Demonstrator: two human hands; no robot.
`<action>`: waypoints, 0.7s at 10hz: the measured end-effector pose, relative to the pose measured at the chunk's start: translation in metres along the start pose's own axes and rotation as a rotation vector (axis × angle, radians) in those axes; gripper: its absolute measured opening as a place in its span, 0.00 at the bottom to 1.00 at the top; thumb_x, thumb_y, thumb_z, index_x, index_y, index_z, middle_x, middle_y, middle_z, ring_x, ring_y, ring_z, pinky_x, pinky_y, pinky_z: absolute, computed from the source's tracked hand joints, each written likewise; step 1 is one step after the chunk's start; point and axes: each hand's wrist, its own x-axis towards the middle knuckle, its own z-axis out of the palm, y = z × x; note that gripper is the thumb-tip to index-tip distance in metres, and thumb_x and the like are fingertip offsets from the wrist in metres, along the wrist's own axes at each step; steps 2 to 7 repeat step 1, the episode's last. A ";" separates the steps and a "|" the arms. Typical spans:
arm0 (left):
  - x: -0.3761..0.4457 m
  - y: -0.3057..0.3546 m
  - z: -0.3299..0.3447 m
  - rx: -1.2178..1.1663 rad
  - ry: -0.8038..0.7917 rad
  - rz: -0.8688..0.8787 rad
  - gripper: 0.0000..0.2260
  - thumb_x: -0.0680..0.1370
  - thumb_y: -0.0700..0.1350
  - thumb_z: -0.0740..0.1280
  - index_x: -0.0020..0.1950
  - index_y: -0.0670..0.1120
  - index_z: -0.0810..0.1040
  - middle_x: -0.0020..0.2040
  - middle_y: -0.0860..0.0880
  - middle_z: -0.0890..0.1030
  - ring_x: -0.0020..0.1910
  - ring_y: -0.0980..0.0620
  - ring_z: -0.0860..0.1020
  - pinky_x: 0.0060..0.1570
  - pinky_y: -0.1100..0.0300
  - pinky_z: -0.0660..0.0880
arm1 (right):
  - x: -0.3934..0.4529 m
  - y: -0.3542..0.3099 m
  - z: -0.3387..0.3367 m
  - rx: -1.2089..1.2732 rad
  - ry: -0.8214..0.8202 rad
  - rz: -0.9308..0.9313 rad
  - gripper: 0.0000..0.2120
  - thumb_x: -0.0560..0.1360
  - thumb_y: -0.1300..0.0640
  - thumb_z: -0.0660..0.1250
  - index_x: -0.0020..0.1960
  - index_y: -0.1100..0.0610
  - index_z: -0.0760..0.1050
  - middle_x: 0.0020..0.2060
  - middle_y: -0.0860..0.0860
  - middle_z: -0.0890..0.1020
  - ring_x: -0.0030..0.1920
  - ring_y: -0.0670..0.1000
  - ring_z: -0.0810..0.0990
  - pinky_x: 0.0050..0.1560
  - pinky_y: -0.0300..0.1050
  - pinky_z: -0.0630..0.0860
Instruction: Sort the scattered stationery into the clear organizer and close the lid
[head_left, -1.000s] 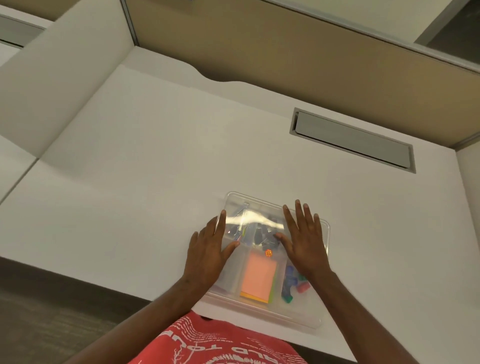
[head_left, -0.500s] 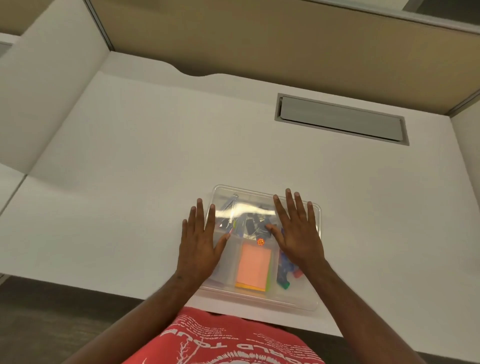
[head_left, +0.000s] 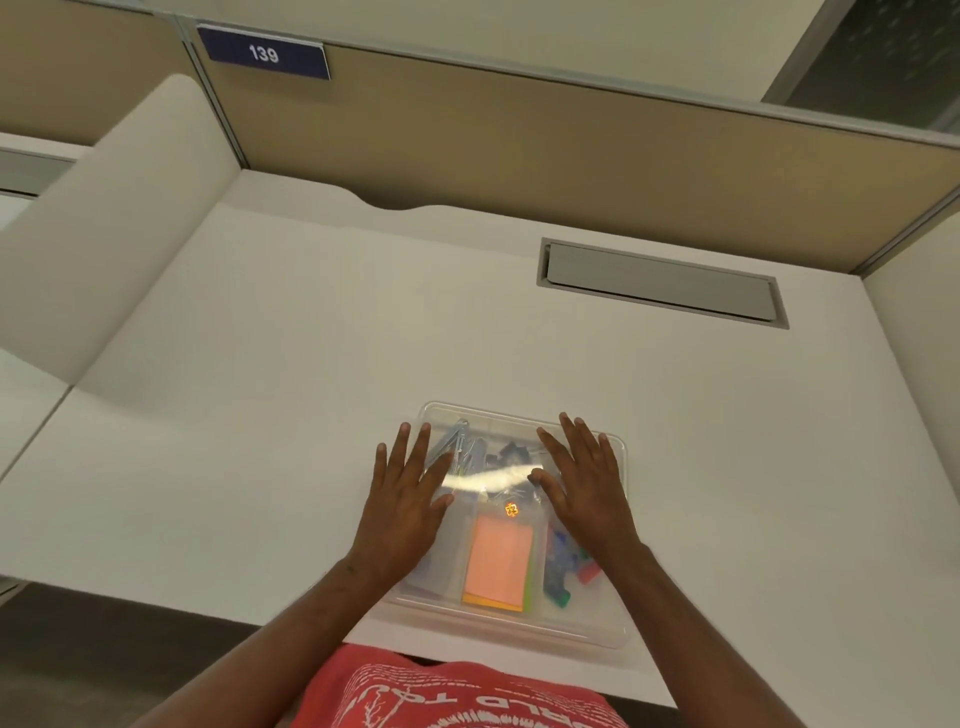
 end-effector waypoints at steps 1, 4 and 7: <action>0.005 -0.006 -0.004 -0.103 0.071 -0.016 0.27 0.80 0.53 0.63 0.78 0.48 0.64 0.81 0.43 0.53 0.81 0.41 0.47 0.76 0.36 0.53 | 0.005 -0.003 -0.007 0.091 0.056 0.016 0.28 0.81 0.38 0.50 0.76 0.49 0.64 0.79 0.51 0.59 0.79 0.53 0.56 0.78 0.56 0.55; 0.005 -0.006 -0.004 -0.103 0.071 -0.016 0.27 0.80 0.53 0.63 0.78 0.48 0.64 0.81 0.43 0.53 0.81 0.41 0.47 0.76 0.36 0.53 | 0.005 -0.003 -0.007 0.091 0.056 0.016 0.28 0.81 0.38 0.50 0.76 0.49 0.64 0.79 0.51 0.59 0.79 0.53 0.56 0.78 0.56 0.55; 0.005 -0.006 -0.004 -0.103 0.071 -0.016 0.27 0.80 0.53 0.63 0.78 0.48 0.64 0.81 0.43 0.53 0.81 0.41 0.47 0.76 0.36 0.53 | 0.005 -0.003 -0.007 0.091 0.056 0.016 0.28 0.81 0.38 0.50 0.76 0.49 0.64 0.79 0.51 0.59 0.79 0.53 0.56 0.78 0.56 0.55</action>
